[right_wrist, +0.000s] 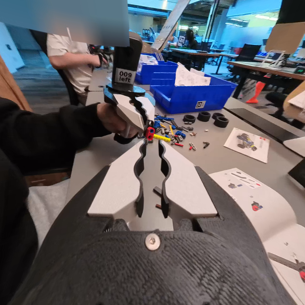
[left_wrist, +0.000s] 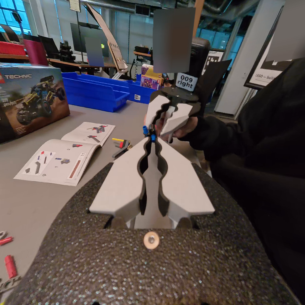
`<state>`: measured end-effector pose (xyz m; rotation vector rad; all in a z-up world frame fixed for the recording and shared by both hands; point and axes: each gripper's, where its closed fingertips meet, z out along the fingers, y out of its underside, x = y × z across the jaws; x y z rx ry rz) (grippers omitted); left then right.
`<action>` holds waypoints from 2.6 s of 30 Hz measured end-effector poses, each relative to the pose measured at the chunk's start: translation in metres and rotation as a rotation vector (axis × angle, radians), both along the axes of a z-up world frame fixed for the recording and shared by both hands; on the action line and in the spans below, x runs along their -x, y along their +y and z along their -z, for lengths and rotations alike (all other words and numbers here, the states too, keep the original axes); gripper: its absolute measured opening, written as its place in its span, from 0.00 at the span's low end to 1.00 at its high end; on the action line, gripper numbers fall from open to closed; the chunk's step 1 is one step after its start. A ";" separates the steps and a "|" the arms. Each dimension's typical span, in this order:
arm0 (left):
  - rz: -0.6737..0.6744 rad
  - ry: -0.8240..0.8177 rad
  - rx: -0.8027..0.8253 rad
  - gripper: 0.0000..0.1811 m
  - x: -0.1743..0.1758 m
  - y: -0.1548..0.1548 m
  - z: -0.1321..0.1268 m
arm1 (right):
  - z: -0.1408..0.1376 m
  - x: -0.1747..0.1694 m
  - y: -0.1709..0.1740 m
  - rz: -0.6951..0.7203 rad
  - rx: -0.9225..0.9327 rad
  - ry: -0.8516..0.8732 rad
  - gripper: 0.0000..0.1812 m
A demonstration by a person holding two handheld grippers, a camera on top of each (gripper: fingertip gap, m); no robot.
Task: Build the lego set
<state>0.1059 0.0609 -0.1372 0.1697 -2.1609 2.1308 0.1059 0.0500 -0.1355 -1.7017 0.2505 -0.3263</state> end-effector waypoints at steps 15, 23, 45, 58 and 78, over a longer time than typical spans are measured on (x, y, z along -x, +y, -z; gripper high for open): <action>0.071 -0.038 -0.040 0.01 0.015 -0.005 0.004 | -0.007 0.013 0.001 -0.097 -0.091 0.076 0.00; 0.075 -0.051 -0.049 0.01 0.016 -0.003 0.004 | -0.005 0.016 0.003 -0.122 -0.083 0.081 0.01; 0.119 -0.028 -0.073 0.01 0.020 -0.010 0.015 | 0.006 0.021 -0.003 -0.153 -0.103 0.075 0.02; 0.043 -0.061 -0.208 0.01 0.011 -0.026 0.033 | 0.008 0.013 -0.032 -0.031 -0.038 -0.017 0.10; 0.017 -0.080 -0.292 0.08 0.018 -0.059 0.051 | 0.040 0.013 -0.062 0.180 0.015 0.131 0.03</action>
